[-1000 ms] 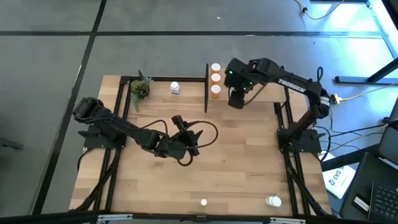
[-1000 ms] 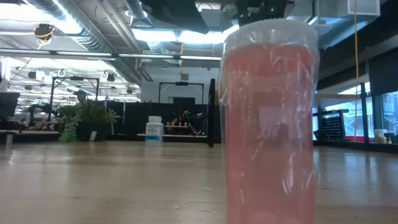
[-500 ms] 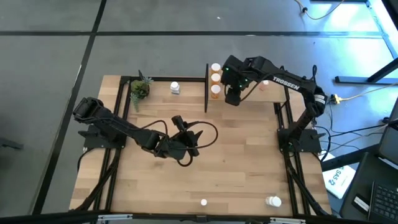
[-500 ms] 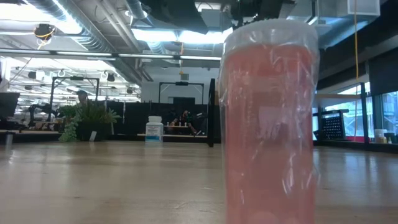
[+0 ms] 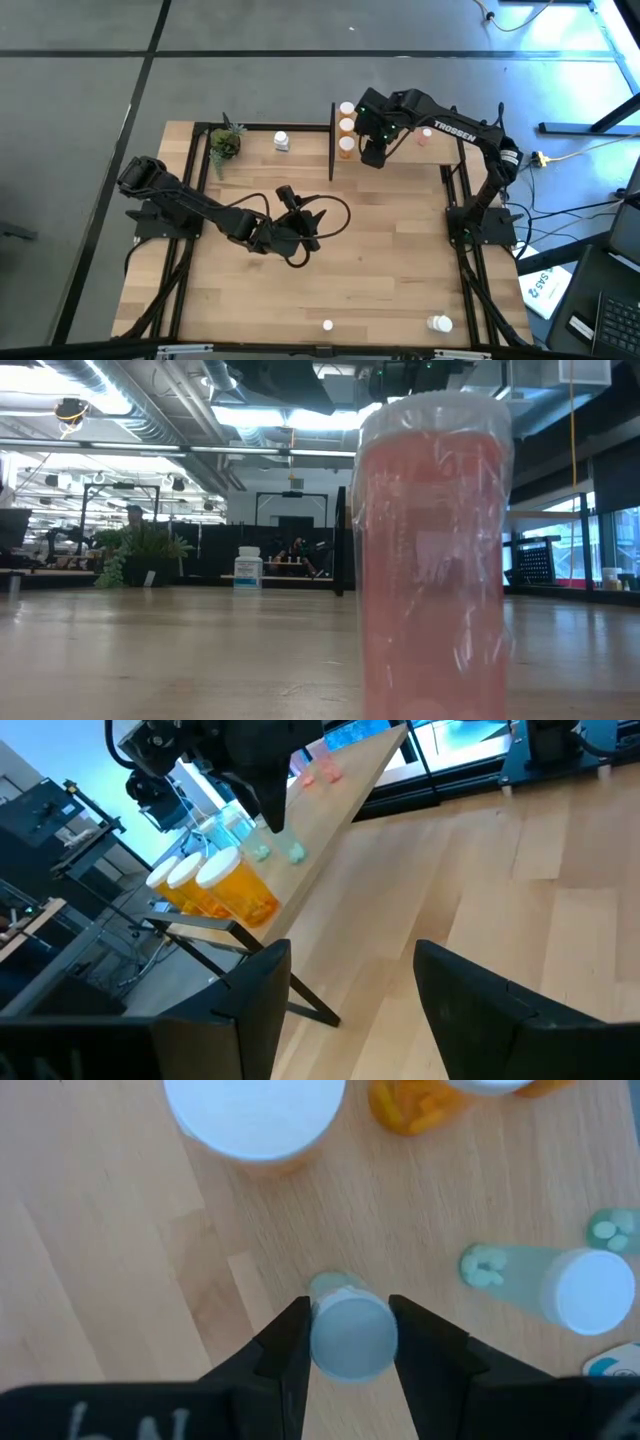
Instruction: Pick and place medicine bottles onto shelf by color
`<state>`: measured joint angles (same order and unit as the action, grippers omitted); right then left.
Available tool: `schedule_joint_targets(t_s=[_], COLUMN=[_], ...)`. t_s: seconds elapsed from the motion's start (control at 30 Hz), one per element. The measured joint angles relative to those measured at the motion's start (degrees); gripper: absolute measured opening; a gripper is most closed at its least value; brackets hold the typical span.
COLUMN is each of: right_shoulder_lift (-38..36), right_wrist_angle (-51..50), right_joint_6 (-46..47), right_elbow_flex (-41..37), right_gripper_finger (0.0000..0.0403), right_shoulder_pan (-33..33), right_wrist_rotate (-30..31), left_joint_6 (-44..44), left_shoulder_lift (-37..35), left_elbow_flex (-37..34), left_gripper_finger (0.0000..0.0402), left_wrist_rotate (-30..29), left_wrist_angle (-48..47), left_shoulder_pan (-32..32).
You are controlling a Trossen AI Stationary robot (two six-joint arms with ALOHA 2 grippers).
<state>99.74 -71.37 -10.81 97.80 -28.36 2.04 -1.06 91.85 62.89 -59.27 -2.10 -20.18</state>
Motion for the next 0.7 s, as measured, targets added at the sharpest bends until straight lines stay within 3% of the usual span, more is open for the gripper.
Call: schedule_joint_targets(t_s=[0.2,0.5,0.7], right_shoulder_lift=[0.07,0.28,0.33], right_wrist_angle=[0.37,0.21,0.26], right_joint_6=[-0.16,-0.17,-0.17], right_elbow_flex=[0.0,-0.24,-0.24], right_gripper_finger=[0.0133,0.019,0.02], right_shoulder_pan=[0.02,0.02,0.02], right_wrist_rotate=[-0.04,-0.2,-0.2], left_joint_6=[0.0,-0.02,-0.02], left_shoulder_lift=[0.0,-0.02,-0.02], left_elbow_flex=[0.0,0.0,0.0], left_gripper_finger=[0.0206,0.0206,0.0206], left_wrist_rotate=[0.0,0.0,0.0], left_wrist_angle=[-0.01,-0.01,-0.01], left_shoulder_pan=[0.0,0.0,0.0])
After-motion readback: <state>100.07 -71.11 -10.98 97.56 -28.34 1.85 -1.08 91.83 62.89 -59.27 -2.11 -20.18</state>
